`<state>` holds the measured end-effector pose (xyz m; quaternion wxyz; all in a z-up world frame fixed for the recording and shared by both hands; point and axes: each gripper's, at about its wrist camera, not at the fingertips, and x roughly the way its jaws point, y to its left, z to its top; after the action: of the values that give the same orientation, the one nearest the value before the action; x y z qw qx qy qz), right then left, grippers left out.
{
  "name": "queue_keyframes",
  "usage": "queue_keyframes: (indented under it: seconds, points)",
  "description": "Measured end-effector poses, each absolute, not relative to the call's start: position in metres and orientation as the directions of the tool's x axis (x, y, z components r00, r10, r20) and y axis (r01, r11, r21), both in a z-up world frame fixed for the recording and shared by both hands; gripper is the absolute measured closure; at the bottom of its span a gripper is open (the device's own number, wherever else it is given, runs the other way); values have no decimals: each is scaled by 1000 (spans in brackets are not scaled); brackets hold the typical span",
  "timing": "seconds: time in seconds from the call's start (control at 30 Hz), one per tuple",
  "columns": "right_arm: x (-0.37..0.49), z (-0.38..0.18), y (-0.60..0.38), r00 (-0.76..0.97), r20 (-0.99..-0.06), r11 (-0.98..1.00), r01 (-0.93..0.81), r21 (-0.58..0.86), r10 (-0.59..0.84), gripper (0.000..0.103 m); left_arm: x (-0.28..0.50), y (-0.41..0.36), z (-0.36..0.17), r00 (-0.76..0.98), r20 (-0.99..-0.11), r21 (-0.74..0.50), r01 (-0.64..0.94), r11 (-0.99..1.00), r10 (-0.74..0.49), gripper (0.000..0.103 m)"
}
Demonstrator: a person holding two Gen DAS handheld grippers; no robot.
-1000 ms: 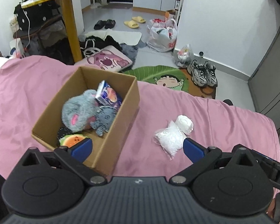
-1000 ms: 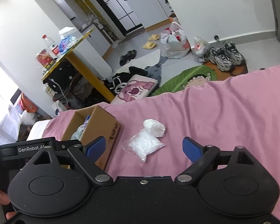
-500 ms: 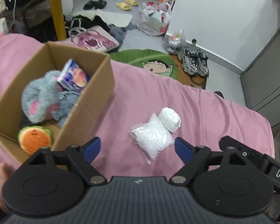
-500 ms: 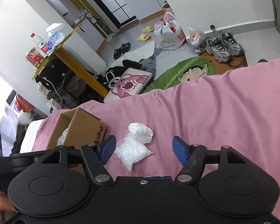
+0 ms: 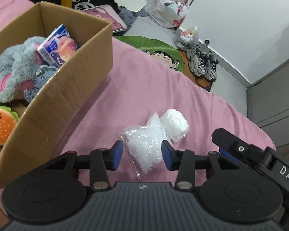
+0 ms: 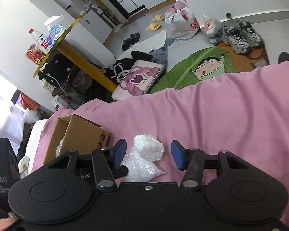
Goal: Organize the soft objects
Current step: 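Grasp the clear plastic bag with the left tool while the right tool grasps the white tissue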
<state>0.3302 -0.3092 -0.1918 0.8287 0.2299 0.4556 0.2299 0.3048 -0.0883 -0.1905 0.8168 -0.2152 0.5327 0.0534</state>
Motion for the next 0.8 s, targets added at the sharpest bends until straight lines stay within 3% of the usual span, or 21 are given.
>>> queue_keyframes:
  seconds: [0.43, 0.53, 0.8]
  points:
    - [357, -213, -282, 378, -701, 789, -165, 592, 605, 53, 323, -84, -219, 380, -911, -305, -365, 880, -158, 63]
    - [359, -221, -278, 343, -746, 816, -141, 560, 571, 75, 326, -84, -222, 363, -919, -295, -371, 881, -155, 58]
    - [340, -207, -294, 400, -738, 825, -98, 556, 544, 76, 331, -98, -226, 361, -921, -272, -330, 904, -145, 60]
